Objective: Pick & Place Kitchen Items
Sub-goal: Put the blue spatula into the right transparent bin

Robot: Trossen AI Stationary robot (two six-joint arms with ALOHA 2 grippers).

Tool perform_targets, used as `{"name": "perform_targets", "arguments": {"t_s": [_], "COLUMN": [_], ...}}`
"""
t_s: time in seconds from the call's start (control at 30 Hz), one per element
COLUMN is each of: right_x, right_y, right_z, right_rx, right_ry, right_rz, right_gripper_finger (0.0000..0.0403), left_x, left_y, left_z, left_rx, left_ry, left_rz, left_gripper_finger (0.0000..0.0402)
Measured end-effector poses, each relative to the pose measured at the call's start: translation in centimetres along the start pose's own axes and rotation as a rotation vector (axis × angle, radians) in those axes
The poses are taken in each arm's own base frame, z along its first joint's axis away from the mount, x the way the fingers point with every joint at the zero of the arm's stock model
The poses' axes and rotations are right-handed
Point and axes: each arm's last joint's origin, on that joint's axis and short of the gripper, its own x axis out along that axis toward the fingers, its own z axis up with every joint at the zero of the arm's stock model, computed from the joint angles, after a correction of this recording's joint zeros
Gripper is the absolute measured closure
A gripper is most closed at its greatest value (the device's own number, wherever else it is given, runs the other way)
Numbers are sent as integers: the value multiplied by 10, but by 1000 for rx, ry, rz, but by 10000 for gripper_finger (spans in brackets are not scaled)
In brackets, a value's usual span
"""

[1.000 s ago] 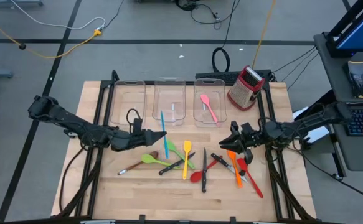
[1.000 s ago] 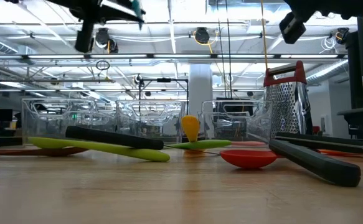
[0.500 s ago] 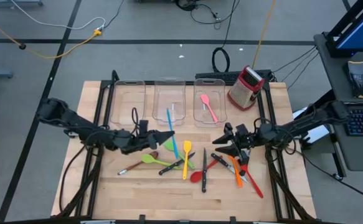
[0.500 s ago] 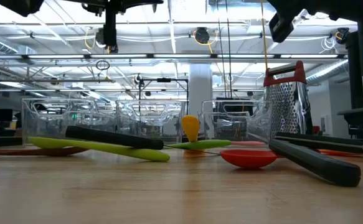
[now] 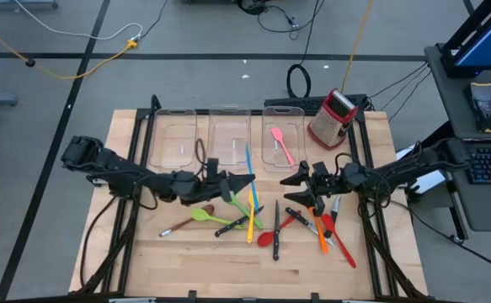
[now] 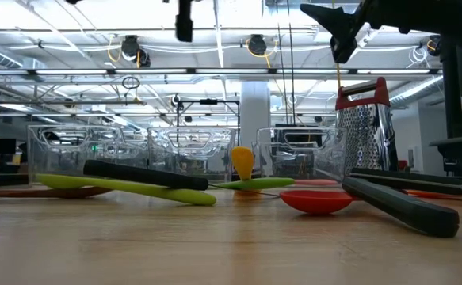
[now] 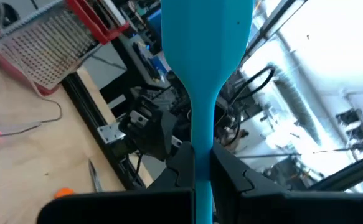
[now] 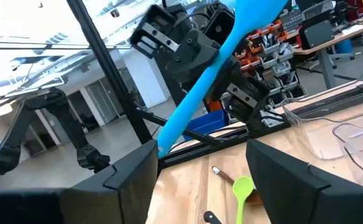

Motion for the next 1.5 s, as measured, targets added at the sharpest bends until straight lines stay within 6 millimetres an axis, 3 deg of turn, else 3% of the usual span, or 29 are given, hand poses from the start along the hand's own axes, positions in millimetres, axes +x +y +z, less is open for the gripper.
{"name": "perform_targets", "arguments": {"t_s": [0.57,1.5], "right_x": [19,46], "right_y": [-4,-21], "right_z": [-2,0], "right_rx": [82,141], "right_ry": [22,68], "right_rz": [-32,-164], "right_gripper_finger": [111,108], "left_x": [39,39], "left_y": [-2,4], "left_z": [0,-3], "left_rx": [93,112], "left_ry": [65,97], "left_rz": [78,181], "left_gripper_finger": [391,391]}}
